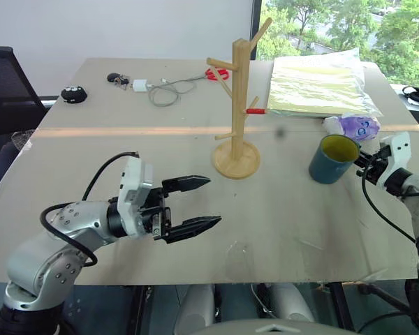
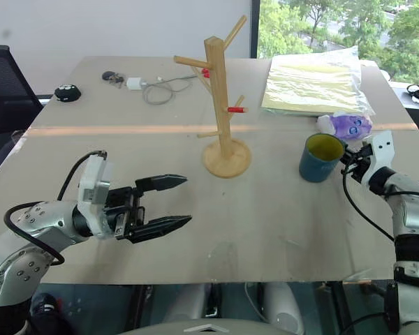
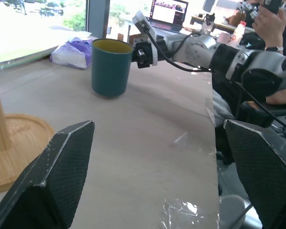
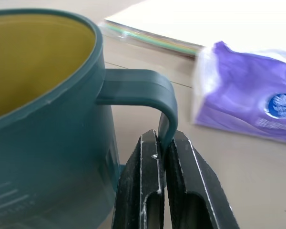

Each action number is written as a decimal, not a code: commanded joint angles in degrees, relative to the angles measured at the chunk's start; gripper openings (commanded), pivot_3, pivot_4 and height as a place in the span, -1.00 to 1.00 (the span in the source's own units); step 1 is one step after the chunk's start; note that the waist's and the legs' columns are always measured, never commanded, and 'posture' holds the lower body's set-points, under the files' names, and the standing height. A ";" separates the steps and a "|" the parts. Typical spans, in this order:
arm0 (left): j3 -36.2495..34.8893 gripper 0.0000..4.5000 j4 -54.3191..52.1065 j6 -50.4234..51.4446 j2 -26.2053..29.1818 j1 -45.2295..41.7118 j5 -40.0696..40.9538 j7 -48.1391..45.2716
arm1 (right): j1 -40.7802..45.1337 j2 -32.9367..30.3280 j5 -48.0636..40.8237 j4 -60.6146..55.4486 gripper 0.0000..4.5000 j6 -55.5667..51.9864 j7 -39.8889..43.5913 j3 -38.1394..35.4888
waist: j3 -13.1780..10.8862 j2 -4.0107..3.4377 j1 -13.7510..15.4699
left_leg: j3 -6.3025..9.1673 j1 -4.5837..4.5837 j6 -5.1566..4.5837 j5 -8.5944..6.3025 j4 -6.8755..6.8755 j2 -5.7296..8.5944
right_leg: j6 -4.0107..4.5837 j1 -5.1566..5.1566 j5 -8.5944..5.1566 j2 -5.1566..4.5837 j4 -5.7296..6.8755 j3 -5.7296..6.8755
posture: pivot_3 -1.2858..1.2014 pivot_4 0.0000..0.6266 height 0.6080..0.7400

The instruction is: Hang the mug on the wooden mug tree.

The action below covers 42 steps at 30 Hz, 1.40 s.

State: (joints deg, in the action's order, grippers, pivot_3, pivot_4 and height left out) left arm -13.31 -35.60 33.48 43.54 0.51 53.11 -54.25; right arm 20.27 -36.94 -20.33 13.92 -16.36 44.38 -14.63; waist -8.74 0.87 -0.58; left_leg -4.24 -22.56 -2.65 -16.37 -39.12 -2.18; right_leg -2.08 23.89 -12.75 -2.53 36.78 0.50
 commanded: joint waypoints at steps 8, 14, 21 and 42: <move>-8.33 1.00 5.19 -7.09 -3.45 5.37 2.65 -6.07 | 4.81 -1.58 -9.41 -30.17 -1.00 -17.37 -2.25 4.04 | -0.01 -0.03 -0.27 | -0.02 0.07 -0.15 -0.09 0.00 -0.01 | 0.21 -0.01 -0.12 0.01 0.04 0.02 | 0.03 -0.52 1.00; -12.33 1.00 4.68 -5.48 -1.46 8.00 5.07 -5.84 | 18.20 -2.70 -7.91 -27.54 -1.00 -23.06 0.37 11.95 | -0.02 -0.03 0.13 | 0.00 -0.02 -0.17 -0.10 0.00 0.01 | 0.23 0.11 -0.13 -0.06 0.03 0.08 | 0.03 -0.52 1.00; -12.06 1.00 -0.27 -4.40 -2.66 8.81 6.37 0.39 | 27.07 -2.41 -3.91 -21.51 -1.00 -20.60 5.32 18.70 | -0.02 0.00 0.25 | 0.01 -0.21 -0.07 -0.04 0.00 0.05 | 0.23 0.19 -0.12 -0.15 -0.05 0.13 | 0.03 -0.52 1.00; -16.88 1.00 -1.64 -8.32 -5.14 16.08 7.49 -0.38 | 34.13 3.49 3.57 -16.39 0.27 -22.26 7.17 25.14 | -0.03 -0.01 -0.06 | -0.03 -0.27 0.03 0.01 0.01 0.05 | 0.23 0.28 -0.12 -0.19 -0.02 0.16 | 0.03 -0.52 1.00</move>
State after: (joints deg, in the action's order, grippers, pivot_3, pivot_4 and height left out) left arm -27.98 -35.57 26.61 38.39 16.53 58.91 -54.33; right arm 54.87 -32.25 -15.84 1.39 -38.38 50.91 12.88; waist -8.77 0.86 -0.64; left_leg -4.27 -22.83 -2.62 -16.36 -39.10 -2.13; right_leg -1.85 24.17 -12.87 -2.72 36.76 0.67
